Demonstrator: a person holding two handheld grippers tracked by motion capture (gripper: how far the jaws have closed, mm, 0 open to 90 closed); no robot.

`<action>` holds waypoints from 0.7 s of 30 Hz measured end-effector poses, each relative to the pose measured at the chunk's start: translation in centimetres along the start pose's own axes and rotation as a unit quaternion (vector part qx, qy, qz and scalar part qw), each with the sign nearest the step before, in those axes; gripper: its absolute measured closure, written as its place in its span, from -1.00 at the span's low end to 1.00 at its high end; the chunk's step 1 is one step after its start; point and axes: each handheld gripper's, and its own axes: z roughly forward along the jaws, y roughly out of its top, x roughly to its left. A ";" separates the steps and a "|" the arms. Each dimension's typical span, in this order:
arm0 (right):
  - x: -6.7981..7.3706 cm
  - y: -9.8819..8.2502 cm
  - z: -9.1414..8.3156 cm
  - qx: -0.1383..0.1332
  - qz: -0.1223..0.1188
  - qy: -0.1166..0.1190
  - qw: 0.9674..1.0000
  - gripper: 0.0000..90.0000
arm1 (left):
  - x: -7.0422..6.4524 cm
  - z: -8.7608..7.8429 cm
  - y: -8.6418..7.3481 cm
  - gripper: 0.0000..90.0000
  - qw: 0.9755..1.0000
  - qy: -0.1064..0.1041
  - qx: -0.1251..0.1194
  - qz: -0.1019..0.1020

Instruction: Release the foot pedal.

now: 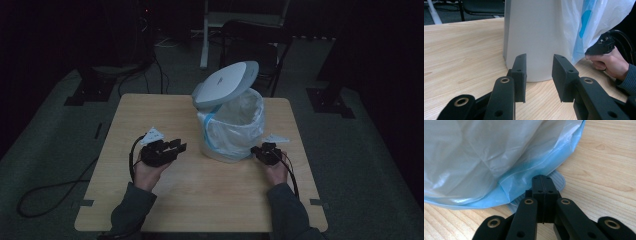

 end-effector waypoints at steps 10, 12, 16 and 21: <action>0.6 0.2 -0.1 0.005 -0.027 -0.019 0.999 1.00 | 0.0 0.1 0.1 0.46 1.000 -0.001 0.000 0.001; 0.4 0.2 -0.1 0.004 -0.018 -0.012 1.000 1.00 | 0.0 0.1 0.1 0.46 1.000 -0.002 0.001 0.001; 0.5 0.2 -0.2 0.003 -0.019 -0.013 1.000 1.00 | 0.0 0.1 0.0 0.46 1.000 -0.002 0.000 0.000; 0.9 0.4 -0.2 0.005 -0.034 -0.025 0.999 1.00 | 0.0 0.1 0.0 0.45 1.000 -0.002 0.003 0.000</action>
